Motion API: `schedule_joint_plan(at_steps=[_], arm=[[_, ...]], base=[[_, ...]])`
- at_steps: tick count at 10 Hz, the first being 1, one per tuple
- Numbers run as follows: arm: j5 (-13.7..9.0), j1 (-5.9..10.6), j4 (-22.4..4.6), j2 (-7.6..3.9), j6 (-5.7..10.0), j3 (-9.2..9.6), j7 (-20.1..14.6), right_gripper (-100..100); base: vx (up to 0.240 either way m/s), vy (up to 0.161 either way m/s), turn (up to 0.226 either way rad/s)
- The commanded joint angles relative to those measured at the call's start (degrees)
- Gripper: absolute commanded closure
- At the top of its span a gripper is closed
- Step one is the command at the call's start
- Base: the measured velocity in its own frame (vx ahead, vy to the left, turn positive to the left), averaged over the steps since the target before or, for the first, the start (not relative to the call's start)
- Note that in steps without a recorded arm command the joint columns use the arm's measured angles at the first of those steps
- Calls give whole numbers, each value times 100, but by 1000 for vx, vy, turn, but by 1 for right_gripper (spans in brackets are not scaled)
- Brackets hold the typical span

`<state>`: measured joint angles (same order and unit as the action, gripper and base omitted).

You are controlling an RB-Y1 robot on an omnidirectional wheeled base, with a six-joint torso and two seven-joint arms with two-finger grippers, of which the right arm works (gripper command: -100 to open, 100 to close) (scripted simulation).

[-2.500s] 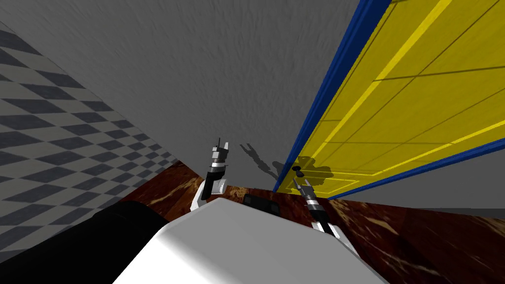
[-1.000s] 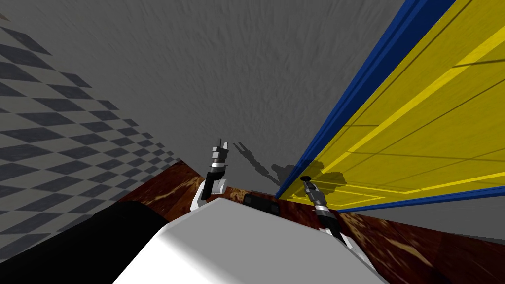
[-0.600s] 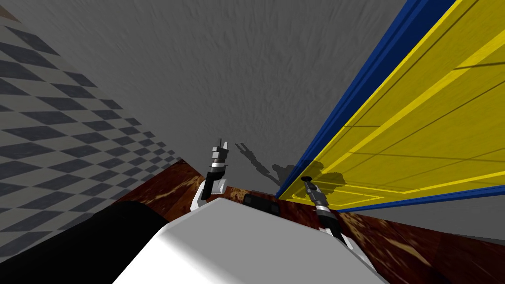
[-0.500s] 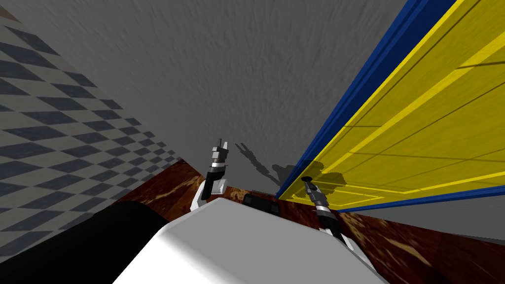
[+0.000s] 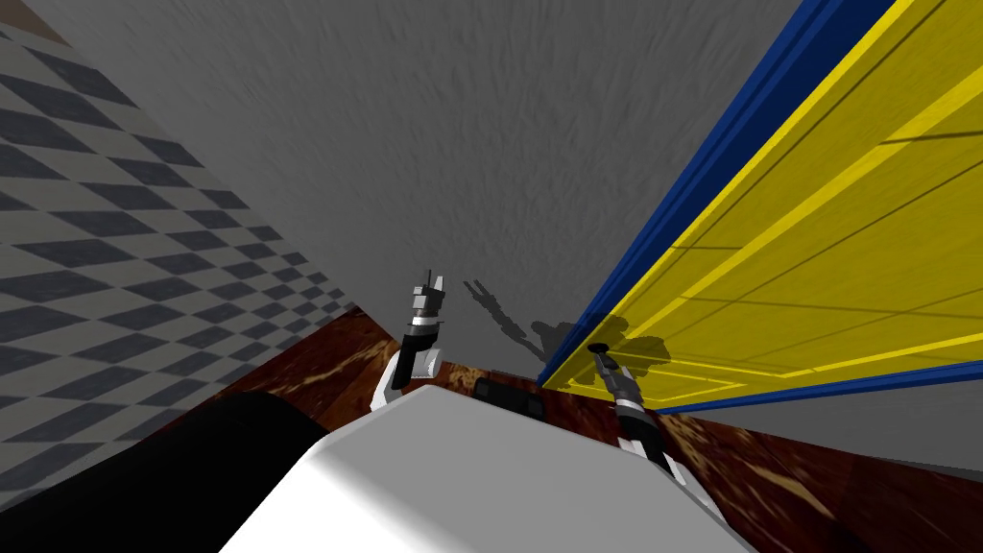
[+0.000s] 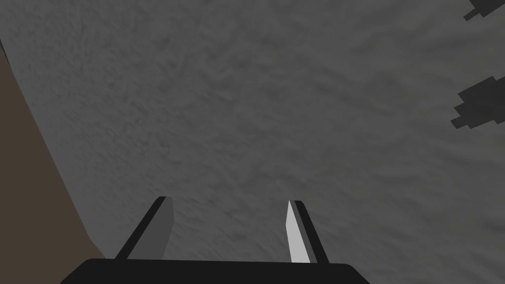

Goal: Pull the door open

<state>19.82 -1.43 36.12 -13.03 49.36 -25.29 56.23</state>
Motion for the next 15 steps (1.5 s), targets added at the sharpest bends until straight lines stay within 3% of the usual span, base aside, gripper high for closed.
schedule_joint_plan(at_steps=[1, 3, 4, 5, 6, 7, 9, 15], arm=[[-266, -40, -14, -111, -281, -108, -15, 100], [-266, -40, 105, -111, -281, -108, -15, 100], [-488, -19, -40, -114, -561, -130, -27, 100], [-583, -19, 142, -114, -607, -130, -27, 100], [-607, -19, -40, -114, -607, -130, -27, 100], [-798, 3, -66, -117, -757, -153, -39, 100], [-956, 3, -66, -117, -940, -153, -39, 100], [-956, 3, -66, -117, -940, -153, -39, 100]], base=[[-35, 10, 8], [-13, 4, -8], [-12, 2, 35], [-30, 15, 8], [-12, 6, -4], [-24, 10, -19], [-19, 7, 17], [-4, -2, -3]])
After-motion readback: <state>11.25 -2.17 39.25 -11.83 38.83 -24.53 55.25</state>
